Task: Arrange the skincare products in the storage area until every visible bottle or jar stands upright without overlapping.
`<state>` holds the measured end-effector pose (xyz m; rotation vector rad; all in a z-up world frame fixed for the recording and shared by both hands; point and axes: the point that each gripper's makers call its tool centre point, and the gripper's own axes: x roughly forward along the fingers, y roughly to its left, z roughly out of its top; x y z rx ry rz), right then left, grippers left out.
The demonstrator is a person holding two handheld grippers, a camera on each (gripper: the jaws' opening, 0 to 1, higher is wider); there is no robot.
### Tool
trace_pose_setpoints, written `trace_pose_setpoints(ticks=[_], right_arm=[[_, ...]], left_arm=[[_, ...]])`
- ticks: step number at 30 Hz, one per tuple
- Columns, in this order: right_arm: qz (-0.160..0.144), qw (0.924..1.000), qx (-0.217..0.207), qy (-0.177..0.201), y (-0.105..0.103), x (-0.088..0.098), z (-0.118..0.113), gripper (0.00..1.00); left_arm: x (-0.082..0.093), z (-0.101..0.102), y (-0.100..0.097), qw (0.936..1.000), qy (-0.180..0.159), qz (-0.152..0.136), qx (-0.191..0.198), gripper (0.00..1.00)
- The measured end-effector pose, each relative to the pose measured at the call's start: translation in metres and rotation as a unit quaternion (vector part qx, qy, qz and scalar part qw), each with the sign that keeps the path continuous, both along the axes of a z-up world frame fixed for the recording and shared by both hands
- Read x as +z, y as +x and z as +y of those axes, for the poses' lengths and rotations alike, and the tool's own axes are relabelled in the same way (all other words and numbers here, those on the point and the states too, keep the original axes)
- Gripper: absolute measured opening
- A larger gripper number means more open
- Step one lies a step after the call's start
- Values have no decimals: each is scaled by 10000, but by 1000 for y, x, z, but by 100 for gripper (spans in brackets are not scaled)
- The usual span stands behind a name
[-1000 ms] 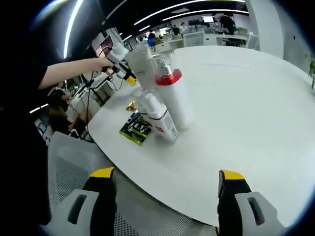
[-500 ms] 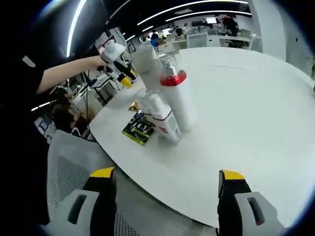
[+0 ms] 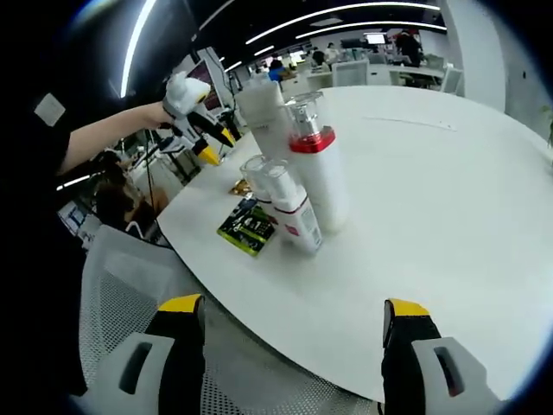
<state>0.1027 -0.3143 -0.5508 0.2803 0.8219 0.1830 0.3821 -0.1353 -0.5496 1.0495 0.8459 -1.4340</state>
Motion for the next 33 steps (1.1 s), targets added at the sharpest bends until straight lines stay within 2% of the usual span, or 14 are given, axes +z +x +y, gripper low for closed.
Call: trace_pose_setpoints(ticks=[5,6,10,19,26,30,33], right_arm=[[-2,10000,38,-11,0,1,2,90],[-4,10000,40,-8,0,1,2,90],[-1,10000,72,-8,0,1,3,90],[-23,9999,127,-22,0,2,5,90],[26,9997,226,-28,-1,-1,7,90],[50,9996,270,-31,-2,-1,9,90],[58,9996,286,-24,-2,-2,9,90]], left_arm=[[-8,4,-13,9996,95,-131,-227,36],[-12,5,-10,9996,93,-106,-232,36],[-16,6,-27,9996,61,19,-281,36],[-33,14,-54,9975,155,109,-676,36],[-44,17,-78,9943,172,152,-1046,36],[-54,19,-85,9897,375,60,-1380,35],[-62,20,-90,9886,409,82,-1447,35]])
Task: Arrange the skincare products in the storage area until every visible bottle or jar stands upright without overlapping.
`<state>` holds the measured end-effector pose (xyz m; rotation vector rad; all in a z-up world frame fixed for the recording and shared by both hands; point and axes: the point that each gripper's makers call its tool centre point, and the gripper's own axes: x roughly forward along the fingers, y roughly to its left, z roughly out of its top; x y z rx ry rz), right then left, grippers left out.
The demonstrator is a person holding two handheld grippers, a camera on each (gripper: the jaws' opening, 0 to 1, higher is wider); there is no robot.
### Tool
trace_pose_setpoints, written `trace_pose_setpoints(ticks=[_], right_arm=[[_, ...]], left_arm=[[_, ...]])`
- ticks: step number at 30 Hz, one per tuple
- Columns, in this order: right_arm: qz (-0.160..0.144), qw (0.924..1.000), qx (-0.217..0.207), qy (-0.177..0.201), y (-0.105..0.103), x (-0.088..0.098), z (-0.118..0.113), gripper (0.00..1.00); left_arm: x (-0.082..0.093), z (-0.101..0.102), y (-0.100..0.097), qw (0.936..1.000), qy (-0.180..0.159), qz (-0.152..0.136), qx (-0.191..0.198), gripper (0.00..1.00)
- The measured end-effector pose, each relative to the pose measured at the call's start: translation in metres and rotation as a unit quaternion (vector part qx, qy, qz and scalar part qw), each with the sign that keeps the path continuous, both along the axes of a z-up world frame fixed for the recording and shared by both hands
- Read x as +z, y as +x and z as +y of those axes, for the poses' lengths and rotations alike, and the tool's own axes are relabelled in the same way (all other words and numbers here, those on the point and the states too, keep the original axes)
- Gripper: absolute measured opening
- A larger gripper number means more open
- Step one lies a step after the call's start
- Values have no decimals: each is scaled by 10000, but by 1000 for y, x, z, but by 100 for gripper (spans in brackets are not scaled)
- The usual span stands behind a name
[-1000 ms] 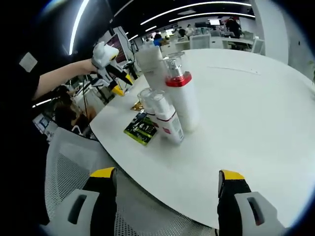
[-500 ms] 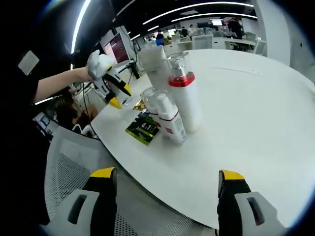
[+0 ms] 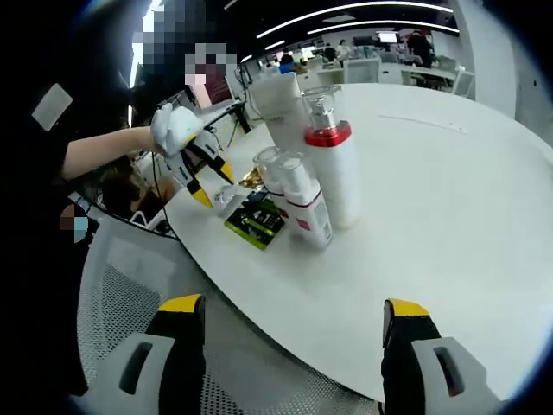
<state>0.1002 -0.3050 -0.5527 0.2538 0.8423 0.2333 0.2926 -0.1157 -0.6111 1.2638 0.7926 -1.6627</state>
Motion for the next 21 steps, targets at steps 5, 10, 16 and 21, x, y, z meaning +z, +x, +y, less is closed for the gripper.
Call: trace_pose_setpoints(ticks=[5,10,16,21], right_arm=[[29,10000,50,-8,-1,-1,2,90],[28,10000,73,0,-2,0,3,90],[64,9999,134,-23,-2,-1,5,90],[93,9998,166,-31,-3,-2,6,90]], left_arm=[[-3,-1,-2,9998,81,-65,-162,35],[-9,-1,-1,9995,140,-18,-270,36],[-9,-1,0,9993,165,-50,-341,36],[-9,0,-3,9992,181,-21,-345,36]])
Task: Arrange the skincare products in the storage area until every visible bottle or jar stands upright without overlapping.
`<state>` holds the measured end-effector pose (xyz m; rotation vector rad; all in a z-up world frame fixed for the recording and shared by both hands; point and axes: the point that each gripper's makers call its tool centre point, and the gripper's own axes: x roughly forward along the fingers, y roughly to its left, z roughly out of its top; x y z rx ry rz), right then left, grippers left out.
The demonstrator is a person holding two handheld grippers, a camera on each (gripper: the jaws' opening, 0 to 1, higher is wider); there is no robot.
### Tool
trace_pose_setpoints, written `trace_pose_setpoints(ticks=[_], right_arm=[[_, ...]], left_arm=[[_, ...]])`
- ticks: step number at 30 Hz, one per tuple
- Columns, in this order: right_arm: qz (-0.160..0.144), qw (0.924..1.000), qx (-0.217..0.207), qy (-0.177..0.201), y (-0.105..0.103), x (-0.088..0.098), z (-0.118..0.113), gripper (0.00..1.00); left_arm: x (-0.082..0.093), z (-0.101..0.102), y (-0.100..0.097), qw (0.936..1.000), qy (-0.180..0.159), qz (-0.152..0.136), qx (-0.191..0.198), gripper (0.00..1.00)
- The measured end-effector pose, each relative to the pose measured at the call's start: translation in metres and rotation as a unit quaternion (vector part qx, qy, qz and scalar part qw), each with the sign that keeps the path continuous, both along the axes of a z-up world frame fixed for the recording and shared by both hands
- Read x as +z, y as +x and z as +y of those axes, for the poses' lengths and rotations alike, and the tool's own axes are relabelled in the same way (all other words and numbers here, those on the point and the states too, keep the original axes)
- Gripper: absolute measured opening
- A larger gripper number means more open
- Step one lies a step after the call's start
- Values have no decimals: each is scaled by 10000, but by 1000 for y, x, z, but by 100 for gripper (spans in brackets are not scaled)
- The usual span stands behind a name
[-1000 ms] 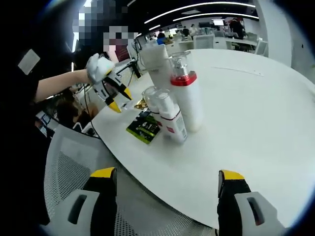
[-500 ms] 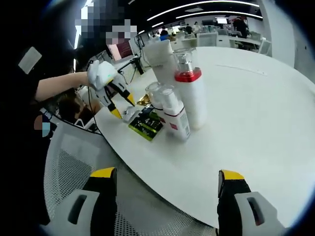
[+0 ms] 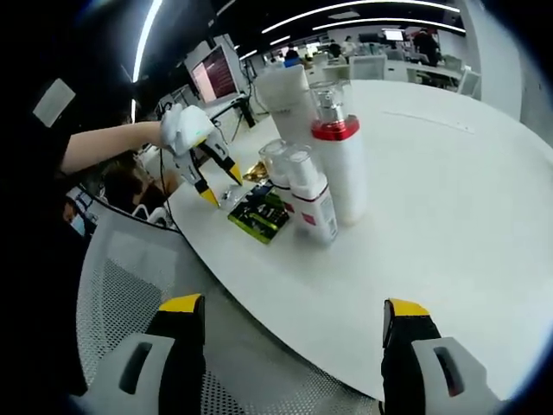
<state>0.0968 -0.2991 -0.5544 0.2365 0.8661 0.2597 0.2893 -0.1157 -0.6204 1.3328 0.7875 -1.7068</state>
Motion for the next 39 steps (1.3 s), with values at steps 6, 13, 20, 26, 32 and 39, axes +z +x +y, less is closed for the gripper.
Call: trace_pose_setpoints(ticks=[6,13,20,26,32,39], right_arm=[[32,10000,79,25,-1,-1,2,91],[122,9998,173,29,-4,-4,6,92],[192,9995,243,44,-5,-5,10,92],[261,9993,268,60,-6,-7,11,92],[223,9994,261,-27,-4,-7,10,93],[65,10000,13,-1,1,-5,2,94]], left_arm=[[2,1,2,10000,-58,18,13,36],[17,1,11,9984,-349,-42,437,41],[48,-10,17,9846,-1090,-59,1368,50],[104,-39,18,9217,-2667,221,2809,60],[134,-26,13,8418,-3700,409,3908,79],[139,3,23,7708,-4106,316,4861,91]])
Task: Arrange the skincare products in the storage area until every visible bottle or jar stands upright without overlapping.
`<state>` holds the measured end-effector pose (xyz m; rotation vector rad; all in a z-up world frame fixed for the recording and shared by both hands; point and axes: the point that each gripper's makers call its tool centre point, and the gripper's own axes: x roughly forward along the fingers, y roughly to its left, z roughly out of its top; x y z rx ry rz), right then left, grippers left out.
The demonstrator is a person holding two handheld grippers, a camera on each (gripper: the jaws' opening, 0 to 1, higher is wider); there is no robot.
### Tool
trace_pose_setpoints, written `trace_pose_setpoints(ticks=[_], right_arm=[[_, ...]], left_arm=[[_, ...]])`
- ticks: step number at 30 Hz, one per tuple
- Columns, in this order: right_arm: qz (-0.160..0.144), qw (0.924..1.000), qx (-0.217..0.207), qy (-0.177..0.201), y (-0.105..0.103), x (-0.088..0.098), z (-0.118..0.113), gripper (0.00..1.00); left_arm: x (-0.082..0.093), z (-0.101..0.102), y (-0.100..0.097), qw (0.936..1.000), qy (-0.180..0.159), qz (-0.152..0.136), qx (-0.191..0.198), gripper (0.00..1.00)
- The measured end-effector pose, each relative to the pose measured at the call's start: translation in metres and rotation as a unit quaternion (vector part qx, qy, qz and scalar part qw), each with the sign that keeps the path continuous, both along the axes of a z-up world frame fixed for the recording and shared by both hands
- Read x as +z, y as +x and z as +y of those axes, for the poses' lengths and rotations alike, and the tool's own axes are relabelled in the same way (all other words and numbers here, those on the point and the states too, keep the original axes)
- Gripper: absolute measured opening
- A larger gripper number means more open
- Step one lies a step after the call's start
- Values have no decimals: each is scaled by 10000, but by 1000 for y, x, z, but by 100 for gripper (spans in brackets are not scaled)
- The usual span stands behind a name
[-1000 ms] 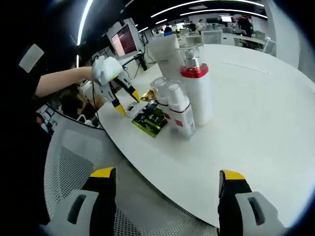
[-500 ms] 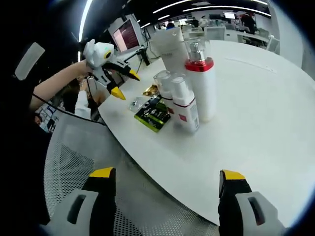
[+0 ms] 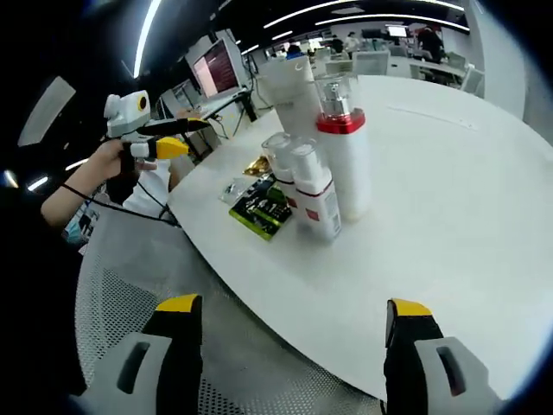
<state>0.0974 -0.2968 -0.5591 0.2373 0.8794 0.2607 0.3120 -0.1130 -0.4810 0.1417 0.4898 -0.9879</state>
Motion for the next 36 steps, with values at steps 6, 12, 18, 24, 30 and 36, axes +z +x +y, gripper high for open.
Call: trace_pose_setpoints(ticks=[6,12,18,24,30,36], right_arm=[[-150,9998,-39,-128,2,5,-2,95],[-459,9981,-318,-246,9,14,-13,98],[-873,9914,-790,-567,16,28,-34,99],[-1050,9880,-970,-585,19,35,-40,99],[-1216,9840,-1160,-591,20,40,-49,99],[-1191,9848,-1016,-750,22,37,-48,99]], left_arm=[[16,13,-2,9965,-321,-213,744,99],[15,21,-3,9929,-485,-240,1057,99],[16,17,-10,9919,-470,-427,1103,99],[-4,10,-21,9939,-337,-272,1019,99],[-1,5,-22,9946,-349,-450,873,99],[-3,5,-23,9949,-272,-460,855,96]])
